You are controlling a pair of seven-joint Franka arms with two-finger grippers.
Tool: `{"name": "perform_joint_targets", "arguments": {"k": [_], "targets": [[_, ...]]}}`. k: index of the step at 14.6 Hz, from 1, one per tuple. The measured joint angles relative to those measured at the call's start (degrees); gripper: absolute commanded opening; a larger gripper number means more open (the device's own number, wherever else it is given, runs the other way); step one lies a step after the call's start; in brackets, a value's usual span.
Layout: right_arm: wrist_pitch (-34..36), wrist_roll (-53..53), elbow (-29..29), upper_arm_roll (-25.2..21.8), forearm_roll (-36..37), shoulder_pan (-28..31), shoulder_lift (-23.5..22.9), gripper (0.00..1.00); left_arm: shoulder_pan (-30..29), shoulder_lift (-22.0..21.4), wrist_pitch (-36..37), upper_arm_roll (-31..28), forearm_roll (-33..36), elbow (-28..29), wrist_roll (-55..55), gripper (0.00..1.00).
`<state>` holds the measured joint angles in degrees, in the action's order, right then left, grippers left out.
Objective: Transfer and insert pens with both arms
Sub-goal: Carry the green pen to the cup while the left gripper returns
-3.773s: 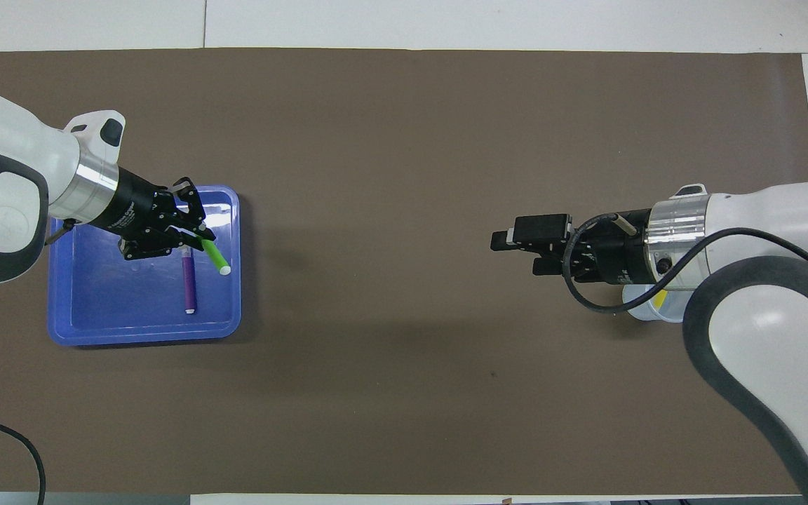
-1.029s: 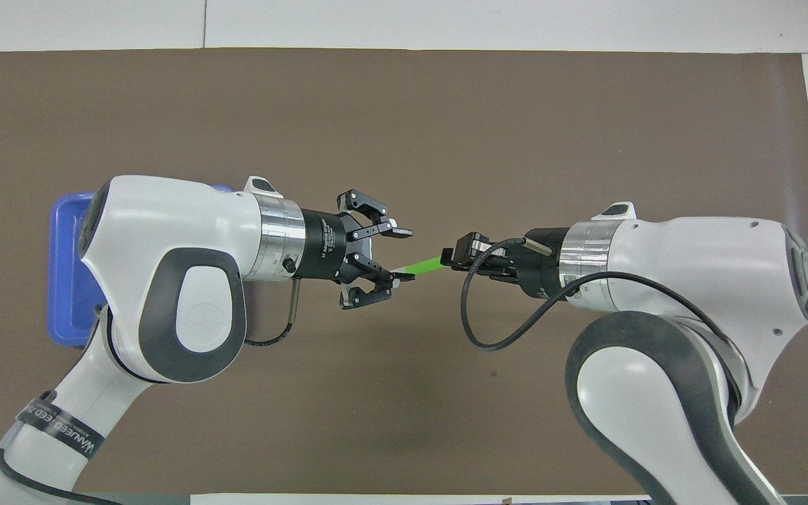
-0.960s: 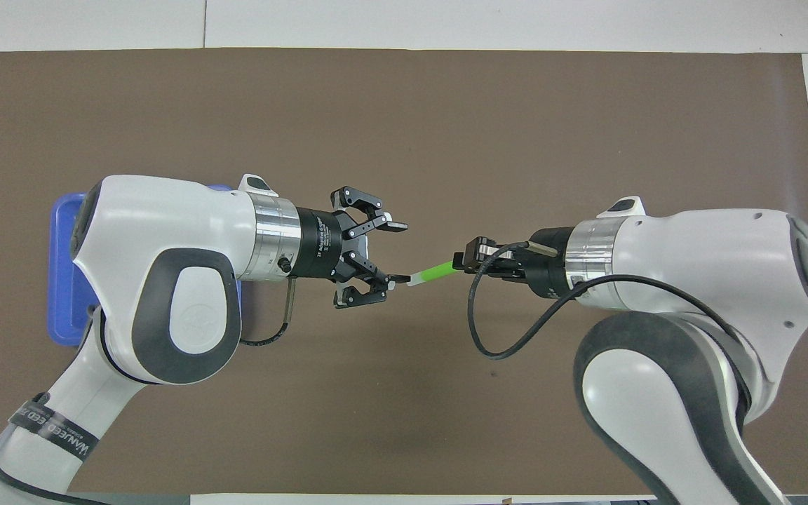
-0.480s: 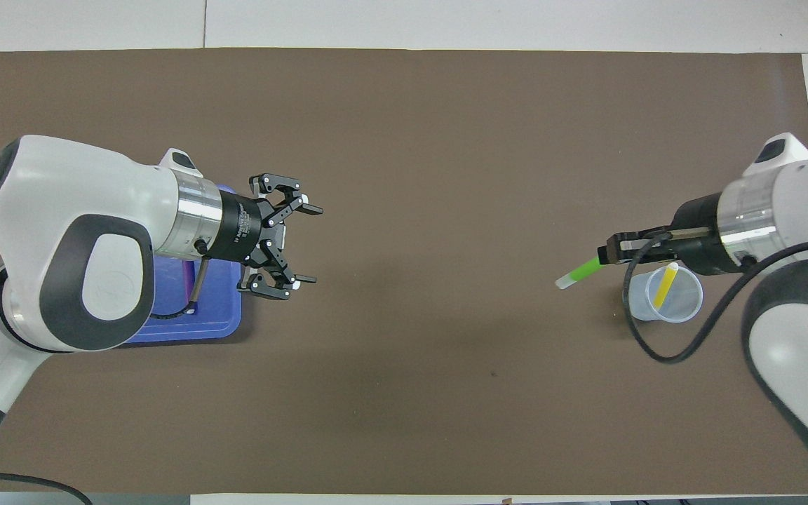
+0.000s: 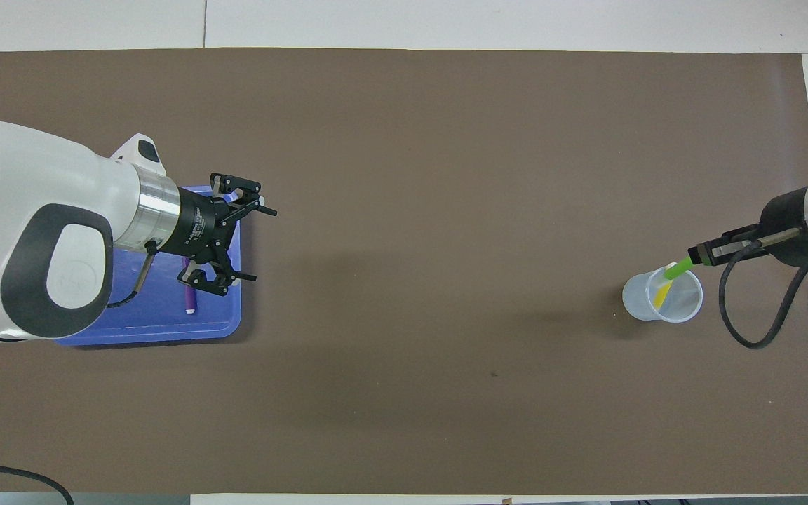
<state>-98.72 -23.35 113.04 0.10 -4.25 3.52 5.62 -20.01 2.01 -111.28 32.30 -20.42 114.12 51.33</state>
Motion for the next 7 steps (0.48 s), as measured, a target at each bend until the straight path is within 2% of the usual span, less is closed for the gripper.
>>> {"name": "perform_joint_targets", "arguments": {"k": [4, 6, 7], "targets": [[-6.3, -0.7, 4.6, 0.0, 0.8, 0.7, -0.1, 0.00, -2.1, 0.4, -0.6, 0.0, 9.2, 3.6, -20.9, 1.00], [-11.3, -0.7, 7.6, 0.0, 1.1, 1.0, -0.2, 0.00, -3.5, 1.4, -3.2, -0.1, 13.9, 5.0, -29.5, 1.00], [-12.7, -0.7, 8.5, 0.0, 1.1, 1.1, -0.3, 0.27, -3.8, 2.1, -5.3, -0.1, 16.0, 6.0, -32.7, 1.00]]}}
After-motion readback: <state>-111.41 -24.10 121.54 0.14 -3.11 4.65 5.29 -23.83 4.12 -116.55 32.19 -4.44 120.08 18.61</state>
